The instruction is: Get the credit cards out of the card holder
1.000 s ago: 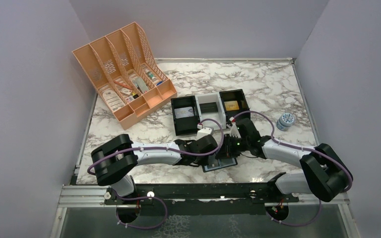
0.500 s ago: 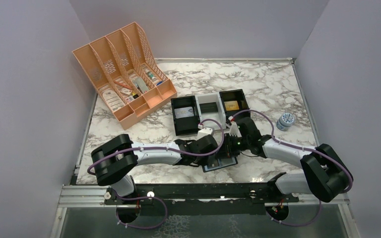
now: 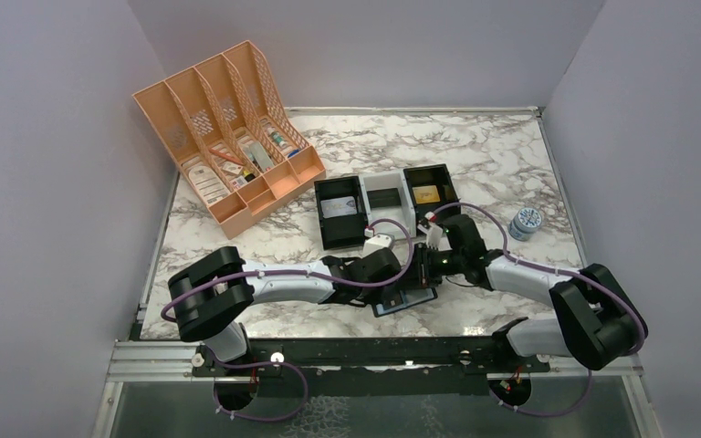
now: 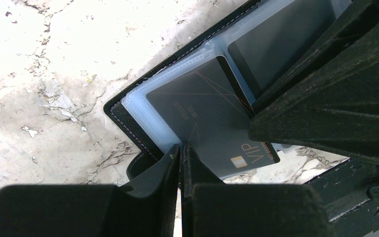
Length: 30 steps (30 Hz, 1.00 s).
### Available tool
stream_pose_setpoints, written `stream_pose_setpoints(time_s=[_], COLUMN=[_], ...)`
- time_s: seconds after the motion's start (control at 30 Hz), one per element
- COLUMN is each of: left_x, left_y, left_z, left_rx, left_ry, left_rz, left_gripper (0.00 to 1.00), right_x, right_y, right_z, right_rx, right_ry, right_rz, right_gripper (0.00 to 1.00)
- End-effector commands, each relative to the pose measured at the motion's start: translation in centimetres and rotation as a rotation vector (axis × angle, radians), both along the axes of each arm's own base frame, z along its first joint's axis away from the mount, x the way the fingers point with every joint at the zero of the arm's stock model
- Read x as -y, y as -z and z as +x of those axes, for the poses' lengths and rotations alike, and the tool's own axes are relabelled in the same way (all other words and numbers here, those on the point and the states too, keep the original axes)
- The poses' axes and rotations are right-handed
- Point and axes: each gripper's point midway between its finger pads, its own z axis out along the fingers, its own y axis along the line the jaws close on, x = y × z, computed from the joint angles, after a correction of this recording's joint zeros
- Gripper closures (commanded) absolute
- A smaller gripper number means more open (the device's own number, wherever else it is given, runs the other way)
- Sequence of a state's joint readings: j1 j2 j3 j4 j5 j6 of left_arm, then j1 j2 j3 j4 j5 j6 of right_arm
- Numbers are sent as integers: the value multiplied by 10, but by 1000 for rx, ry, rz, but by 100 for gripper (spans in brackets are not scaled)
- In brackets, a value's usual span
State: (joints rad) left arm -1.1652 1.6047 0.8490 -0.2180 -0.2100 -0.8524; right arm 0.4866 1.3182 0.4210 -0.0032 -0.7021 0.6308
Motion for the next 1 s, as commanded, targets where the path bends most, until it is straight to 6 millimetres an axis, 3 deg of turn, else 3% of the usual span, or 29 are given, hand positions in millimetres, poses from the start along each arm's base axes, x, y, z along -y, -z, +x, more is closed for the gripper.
stream_pose_setpoints(time_s=[0.0, 0.3, 0.77, 0.87, 0.97], left_x=[-20, -20, -22, -21, -11], left_y=[15, 16, 16, 7, -14], left_z=[-1, -1, 2, 5, 9], left_rx=[2, 4, 11, 36, 92], left_ry=[-7, -3, -12, -45, -42], left_rz=[97, 102, 120, 92, 12], left_gripper=[91, 91, 92, 91, 80], right_x=[-5, 4, 22, 29, 41], right_y=[-9, -11, -6, 9, 29], right_z=[-4, -1, 7, 12, 14], right_rx=[-16, -30, -24, -24, -37], right_ry=[-34, -21, -11, 38, 89], right_rz=[101, 157, 141, 60, -38], right_gripper=[88, 99, 99, 99, 99])
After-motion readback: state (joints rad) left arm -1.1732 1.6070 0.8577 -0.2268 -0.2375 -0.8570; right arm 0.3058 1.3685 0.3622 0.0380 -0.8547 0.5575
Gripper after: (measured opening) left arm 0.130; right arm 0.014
